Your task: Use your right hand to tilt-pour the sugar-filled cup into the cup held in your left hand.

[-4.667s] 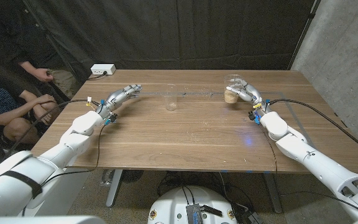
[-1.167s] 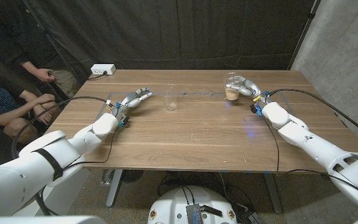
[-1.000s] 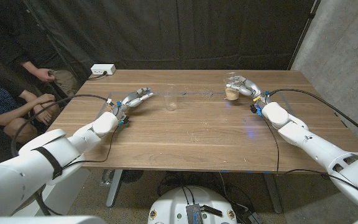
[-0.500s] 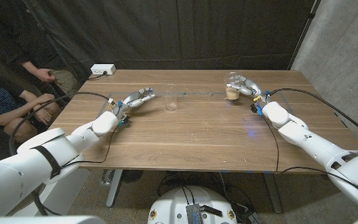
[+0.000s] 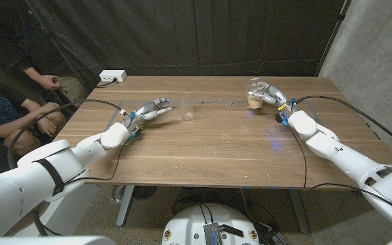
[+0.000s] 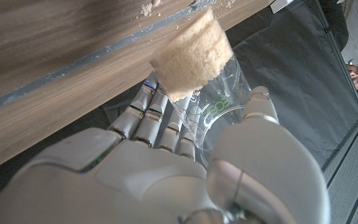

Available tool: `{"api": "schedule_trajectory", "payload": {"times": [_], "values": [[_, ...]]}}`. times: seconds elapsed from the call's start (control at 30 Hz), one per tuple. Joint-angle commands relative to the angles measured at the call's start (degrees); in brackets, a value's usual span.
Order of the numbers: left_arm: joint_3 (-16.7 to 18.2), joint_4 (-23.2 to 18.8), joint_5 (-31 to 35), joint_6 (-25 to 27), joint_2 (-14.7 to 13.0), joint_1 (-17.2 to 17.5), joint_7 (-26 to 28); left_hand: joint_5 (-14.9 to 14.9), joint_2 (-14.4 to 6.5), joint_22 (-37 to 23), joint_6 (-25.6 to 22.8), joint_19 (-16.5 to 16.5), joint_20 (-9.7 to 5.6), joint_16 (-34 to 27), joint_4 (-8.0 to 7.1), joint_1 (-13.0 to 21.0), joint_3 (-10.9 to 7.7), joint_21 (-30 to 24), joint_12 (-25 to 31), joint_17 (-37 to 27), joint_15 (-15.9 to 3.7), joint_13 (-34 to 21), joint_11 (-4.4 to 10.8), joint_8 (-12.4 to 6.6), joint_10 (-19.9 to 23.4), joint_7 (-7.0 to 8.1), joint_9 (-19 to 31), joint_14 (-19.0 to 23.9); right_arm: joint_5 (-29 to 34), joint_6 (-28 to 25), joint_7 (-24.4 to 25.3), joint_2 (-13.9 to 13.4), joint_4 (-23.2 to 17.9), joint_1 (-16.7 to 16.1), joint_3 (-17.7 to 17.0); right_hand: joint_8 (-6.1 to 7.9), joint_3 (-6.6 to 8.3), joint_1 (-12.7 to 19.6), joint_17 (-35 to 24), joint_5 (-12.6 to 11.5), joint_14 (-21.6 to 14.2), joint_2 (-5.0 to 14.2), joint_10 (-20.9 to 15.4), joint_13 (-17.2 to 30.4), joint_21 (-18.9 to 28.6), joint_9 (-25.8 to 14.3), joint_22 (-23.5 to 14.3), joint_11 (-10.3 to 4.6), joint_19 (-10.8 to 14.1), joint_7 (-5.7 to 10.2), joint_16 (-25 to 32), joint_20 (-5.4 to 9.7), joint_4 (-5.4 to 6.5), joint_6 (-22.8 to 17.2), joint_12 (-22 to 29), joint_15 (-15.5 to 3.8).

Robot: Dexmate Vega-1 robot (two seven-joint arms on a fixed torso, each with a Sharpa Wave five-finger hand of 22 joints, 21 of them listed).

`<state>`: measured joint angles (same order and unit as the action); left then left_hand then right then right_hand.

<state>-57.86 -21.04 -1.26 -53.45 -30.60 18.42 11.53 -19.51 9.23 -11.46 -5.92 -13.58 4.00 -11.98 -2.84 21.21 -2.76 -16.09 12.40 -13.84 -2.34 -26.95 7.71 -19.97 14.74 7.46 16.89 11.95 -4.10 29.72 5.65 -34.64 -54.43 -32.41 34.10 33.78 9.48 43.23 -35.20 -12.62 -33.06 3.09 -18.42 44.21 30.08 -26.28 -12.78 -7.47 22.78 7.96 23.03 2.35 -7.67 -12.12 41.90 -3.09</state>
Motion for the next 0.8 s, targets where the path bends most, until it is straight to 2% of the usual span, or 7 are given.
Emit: {"api": "schedule_trajectory", "payload": {"times": [0.03,0.5,0.8], "values": [[-2.0,-0.1,1.9,-2.4,-0.1,-1.0,1.1,-0.5,-0.2,0.0,0.3,-0.2,-0.23,-0.2,0.0,0.6,0.14,0.1,0.1,-0.1,-4.66,-0.1,0.0,-0.03,-0.3,0.17,0.2,-0.4,0.3,-2.0,1.1,-1.6,-4.1,-2.1,-1.0,0.42,0.15,-0.2,-0.1,0.3,-0.6,0.54,-0.7,0.2,0.3,0.0,0.0,-0.03,-0.1,-0.05,-0.3,4.5,0.25,-0.7,0.3,-10.16],[-1.5,-0.1,1.1,-2.3,0.4,-1.4,0.1,-1.0,-0.5,0.0,0.4,-0.2,-0.16,-0.2,0.35,1.4,0.33,0.2,0.1,-0.1,-4.64,-0.1,-0.04,-0.16,-0.4,0.1,0.2,-0.4,0.3,-2.9,1.8,-2.3,-7.0,-3.8,-2.1,0.3,0.16,-0.2,-0.2,0.3,-0.6,0.54,-0.7,0.2,0.3,0.2,0.0,0.06,-0.1,0.03,-0.6,4.5,0.2,-0.7,0.2,-10.16],[-0.8,-0.1,-0.3,-1.2,1.3,-1.6,-2.9,-1.4,-0.7,0.0,1.7,-0.1,0.24,-0.1,0.71,2.2,0.57,0.3,-0.1,-0.1,-4.09,-0.1,-0.32,0.22,-1.1,-0.29,0.2,-0.8,0.2,-2.7,1.6,-2.6,-7.2,-4.2,-2.4,0.36,0.19,-0.2,-0.2,0.3,-0.7,0.59,-0.9,0.2,0.3,0.3,0.1,-0.01,-0.1,-0.02,-0.8,4.51,0.18,-0.9,0.2,-10.16]]}}
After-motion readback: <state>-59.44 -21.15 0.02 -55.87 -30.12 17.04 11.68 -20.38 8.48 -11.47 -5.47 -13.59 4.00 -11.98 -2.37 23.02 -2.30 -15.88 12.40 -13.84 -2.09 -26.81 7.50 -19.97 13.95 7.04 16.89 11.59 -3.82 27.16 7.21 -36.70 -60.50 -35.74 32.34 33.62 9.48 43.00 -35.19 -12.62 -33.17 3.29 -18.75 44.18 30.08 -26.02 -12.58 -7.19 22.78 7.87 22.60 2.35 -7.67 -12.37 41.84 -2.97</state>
